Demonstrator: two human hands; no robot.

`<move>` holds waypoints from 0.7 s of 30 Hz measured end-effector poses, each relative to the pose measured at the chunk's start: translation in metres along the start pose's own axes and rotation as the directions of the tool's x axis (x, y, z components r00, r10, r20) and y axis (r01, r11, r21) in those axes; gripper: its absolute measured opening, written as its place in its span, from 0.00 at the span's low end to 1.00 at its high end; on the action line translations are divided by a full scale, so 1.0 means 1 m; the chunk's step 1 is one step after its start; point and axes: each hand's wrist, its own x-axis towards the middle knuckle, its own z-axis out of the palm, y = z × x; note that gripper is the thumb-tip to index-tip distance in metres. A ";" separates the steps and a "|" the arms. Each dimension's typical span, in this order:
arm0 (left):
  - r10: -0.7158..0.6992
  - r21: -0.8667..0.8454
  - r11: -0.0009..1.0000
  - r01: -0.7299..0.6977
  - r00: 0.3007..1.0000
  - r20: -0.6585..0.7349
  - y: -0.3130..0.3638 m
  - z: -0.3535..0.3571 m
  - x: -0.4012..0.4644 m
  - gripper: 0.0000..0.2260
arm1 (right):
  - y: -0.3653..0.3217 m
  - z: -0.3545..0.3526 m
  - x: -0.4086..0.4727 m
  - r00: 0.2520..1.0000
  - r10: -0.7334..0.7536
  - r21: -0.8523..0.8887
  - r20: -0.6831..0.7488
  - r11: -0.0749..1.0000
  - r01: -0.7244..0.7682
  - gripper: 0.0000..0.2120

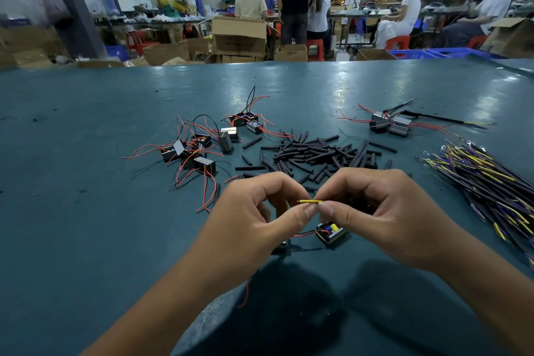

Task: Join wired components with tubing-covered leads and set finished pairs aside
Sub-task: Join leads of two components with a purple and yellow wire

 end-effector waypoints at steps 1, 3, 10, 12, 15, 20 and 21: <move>0.041 0.053 0.998 -0.040 0.999 -0.010 0.000 -0.001 0.000 0.07 | 0.000 0.000 0.000 1.000 0.004 0.005 0.001 1.000 -0.004 0.03; 0.130 0.173 0.977 -0.125 0.991 -0.015 0.001 -0.002 0.001 0.05 | 0.000 -0.001 0.000 1.000 0.018 0.030 0.003 0.999 -0.018 0.03; 0.144 0.211 0.967 -0.145 0.989 0.017 0.005 -0.006 0.003 0.05 | 0.001 0.000 0.000 0.999 0.048 0.103 0.020 0.993 -0.050 0.03; 0.126 0.182 0.975 -0.129 0.992 0.032 0.005 -0.007 0.002 0.03 | 0.001 0.000 0.000 0.998 0.050 0.091 0.029 0.994 -0.053 0.02; 0.137 0.203 0.969 -0.144 0.989 0.046 0.005 -0.008 0.002 0.02 | 0.000 -0.002 -0.001 0.998 0.046 0.076 0.030 0.996 -0.048 0.02; 0.147 0.225 0.963 -0.151 0.988 0.037 0.006 -0.007 0.002 0.03 | 0.000 -0.001 -0.002 0.999 0.028 0.061 0.026 0.998 -0.030 0.06; 0.144 0.224 0.963 -0.148 0.989 0.033 0.006 -0.007 0.002 0.03 | 0.000 -0.001 -0.002 0.999 0.027 0.063 0.026 0.998 -0.029 0.07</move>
